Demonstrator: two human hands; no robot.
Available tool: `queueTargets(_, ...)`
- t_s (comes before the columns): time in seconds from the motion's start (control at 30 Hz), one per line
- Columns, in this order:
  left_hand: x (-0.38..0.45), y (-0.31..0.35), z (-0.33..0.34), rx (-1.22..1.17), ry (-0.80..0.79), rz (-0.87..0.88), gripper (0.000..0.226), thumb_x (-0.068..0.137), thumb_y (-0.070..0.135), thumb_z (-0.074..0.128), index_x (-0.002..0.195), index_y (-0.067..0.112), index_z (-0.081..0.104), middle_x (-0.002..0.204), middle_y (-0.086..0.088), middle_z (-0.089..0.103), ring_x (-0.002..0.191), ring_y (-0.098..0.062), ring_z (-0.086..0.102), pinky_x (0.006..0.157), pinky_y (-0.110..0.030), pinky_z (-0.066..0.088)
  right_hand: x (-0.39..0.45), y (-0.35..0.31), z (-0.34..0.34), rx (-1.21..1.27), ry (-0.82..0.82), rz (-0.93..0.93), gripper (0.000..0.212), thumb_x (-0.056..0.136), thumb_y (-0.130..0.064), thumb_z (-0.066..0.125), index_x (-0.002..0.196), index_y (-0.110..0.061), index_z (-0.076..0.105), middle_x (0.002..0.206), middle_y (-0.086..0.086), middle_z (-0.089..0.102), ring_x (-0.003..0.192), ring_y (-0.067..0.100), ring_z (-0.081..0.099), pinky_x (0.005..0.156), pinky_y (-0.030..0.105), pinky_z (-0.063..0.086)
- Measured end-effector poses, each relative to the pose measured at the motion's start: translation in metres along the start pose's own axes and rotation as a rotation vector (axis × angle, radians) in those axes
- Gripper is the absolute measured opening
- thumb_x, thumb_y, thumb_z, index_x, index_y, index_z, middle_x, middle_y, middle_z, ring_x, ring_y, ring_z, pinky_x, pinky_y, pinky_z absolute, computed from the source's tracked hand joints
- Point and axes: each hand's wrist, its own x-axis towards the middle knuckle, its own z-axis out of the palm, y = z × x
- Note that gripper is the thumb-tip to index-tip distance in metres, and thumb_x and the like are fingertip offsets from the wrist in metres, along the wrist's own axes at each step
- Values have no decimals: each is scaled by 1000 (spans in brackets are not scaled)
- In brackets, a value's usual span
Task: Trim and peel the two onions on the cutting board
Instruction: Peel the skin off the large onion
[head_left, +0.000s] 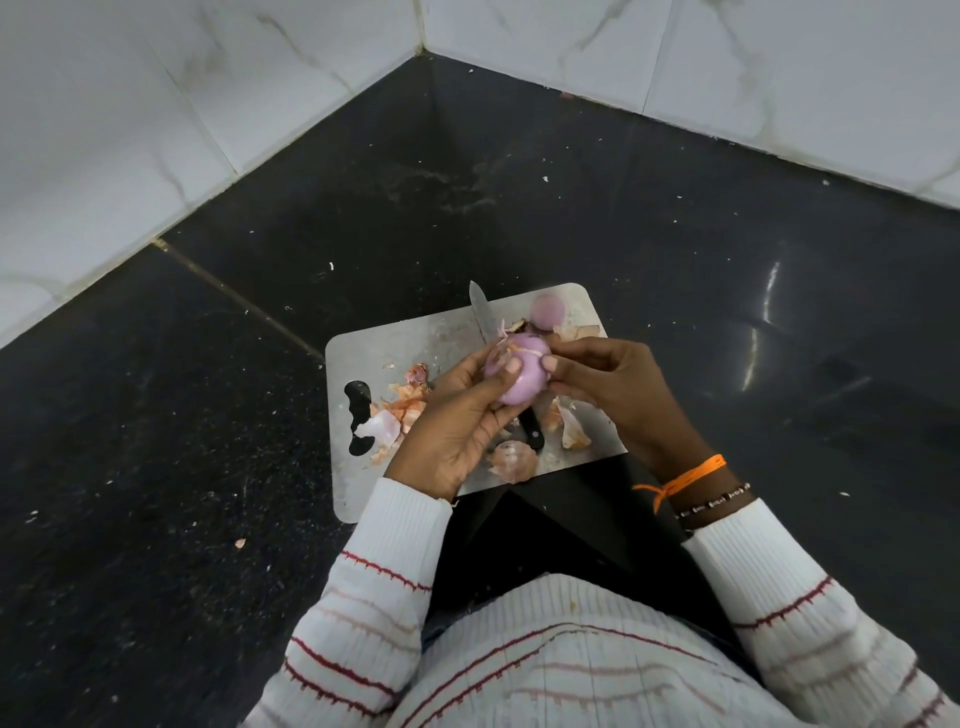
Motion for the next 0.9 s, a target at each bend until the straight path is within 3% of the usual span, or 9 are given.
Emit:
queueTargets(0.2, -1, -1, -1, 120, 15, 38, 42, 85, -4, 59, 126, 1, 52, 121, -18, 61, 100, -21, 66, 82, -27, 56, -1, -2, -1, -43, -25, -3, 16, 77, 2, 69, 92, -4, 70, 87, 9, 73, 83, 18, 70, 73, 23, 57)
queueTargets(0.37, -1, -1, -1, 174, 11, 21, 42, 86, -4, 58, 127, -1, 51, 113, -14, 64, 96, -19, 67, 82, -27, 55, 0, 0, 2, -336, 94, -70, 21, 69, 4, 73, 76, -16, 71, 72, -1, 71, 67, 7, 67, 69, 22, 56)
queueTargets(0.47, 0, -2, 1, 151, -14, 1, 41, 86, 1, 58, 126, 0, 52, 112, -15, 65, 88, -16, 70, 82, -28, 56, -2, -1, 2, -383, 142, -157, 23, 66, 5, 73, 73, -17, 70, 69, -2, 70, 65, 7, 67, 67, 25, 57)
queueTargets(0.63, -2, 1, 5, 76, -42, 25, 46, 80, 5, 62, 125, 0, 54, 114, -16, 66, 90, -19, 71, 77, -26, 58, 1, -8, -2, -413, 103, -226, 32, 70, 13, 65, 77, -19, 68, 71, -5, 69, 64, 0, 66, 63, 14, 52)
queueTargets(0.77, -4, 1, 4, 96, -43, 1, 51, 80, 5, 61, 129, -2, 50, 124, -22, 60, 98, -24, 67, 82, -29, 57, 7, 7, -5, -477, 96, -162, 35, 71, 12, 63, 80, -21, 69, 74, 0, 70, 70, 12, 67, 69, 28, 57)
queueTargets(0.9, -8, 8, -1, 175, -91, 58, 57, 72, 6, 66, 127, 4, 53, 124, -16, 61, 104, -23, 65, 82, -27, 57, 10, 18, -19, -437, 161, -82, 32, 81, 7, 59, 79, -23, 70, 84, 5, 73, 81, 15, 69, 75, 31, 56)
